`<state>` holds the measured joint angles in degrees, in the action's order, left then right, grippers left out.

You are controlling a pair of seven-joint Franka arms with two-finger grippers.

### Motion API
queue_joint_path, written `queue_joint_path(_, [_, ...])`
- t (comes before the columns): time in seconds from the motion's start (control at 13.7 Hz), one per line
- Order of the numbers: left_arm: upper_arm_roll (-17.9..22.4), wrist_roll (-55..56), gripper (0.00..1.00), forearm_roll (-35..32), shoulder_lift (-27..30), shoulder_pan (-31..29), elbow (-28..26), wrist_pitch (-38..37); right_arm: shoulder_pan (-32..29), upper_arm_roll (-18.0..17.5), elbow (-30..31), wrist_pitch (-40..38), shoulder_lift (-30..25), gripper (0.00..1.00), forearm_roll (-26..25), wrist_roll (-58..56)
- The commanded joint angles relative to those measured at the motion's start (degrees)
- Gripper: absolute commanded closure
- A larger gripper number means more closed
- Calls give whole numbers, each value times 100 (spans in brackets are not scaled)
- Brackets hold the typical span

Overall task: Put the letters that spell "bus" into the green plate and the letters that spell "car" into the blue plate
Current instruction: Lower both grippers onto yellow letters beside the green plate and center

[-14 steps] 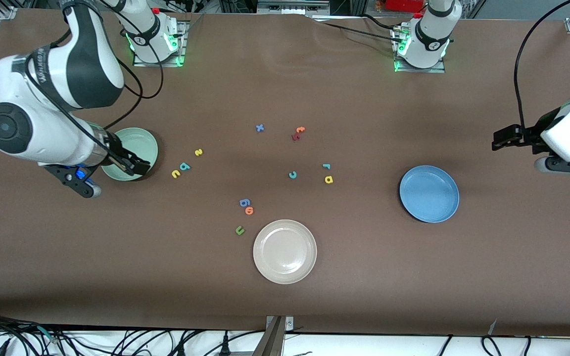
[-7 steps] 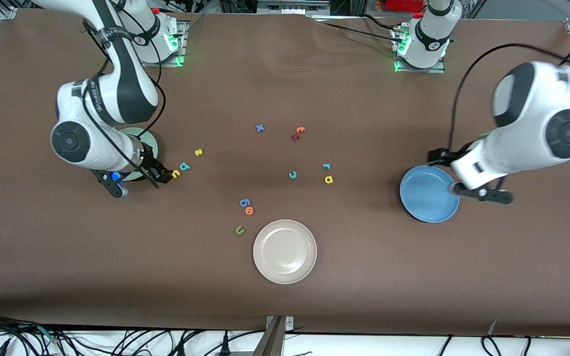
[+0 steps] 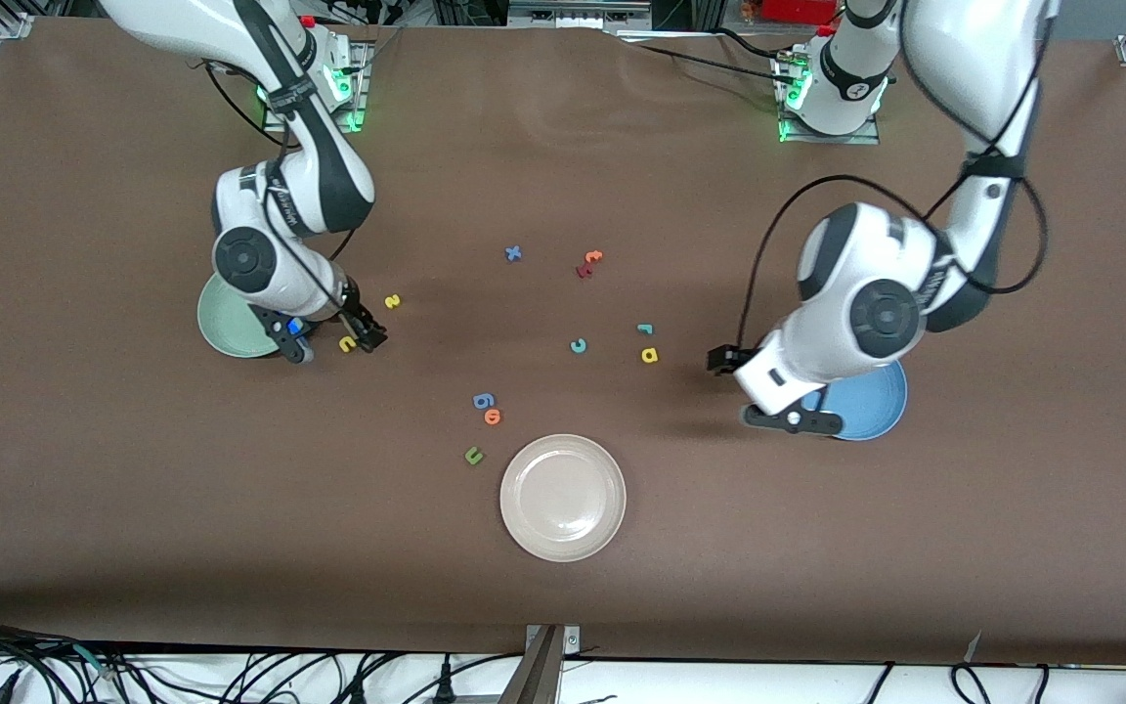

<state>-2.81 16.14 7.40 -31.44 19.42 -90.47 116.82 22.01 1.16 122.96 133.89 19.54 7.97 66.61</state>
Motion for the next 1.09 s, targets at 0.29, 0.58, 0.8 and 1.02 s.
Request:
queue_joint_path(0.29, [79, 1461, 0, 77, -381, 808, -663, 1560, 129, -221, 764, 1269, 24, 2, 64, 1080])
queue_joint_path(0.58, [79, 2242, 0, -273, -442, 1080, -1191, 2273, 129, -248, 1054, 1946, 120, 6, 73, 1249])
queue_joint_path(0.8, [79, 2587, 0, -502, -548, 1151, -1263, 2477, 129, -248, 1116, 2027, 182, 6, 82, 1311])
queue_joint_path(1.02, [79, 2718, 2, -503, -644, 1222, -1263, 2486, 120, -335, 1143, 2053, 191, 13, 99, 1381])
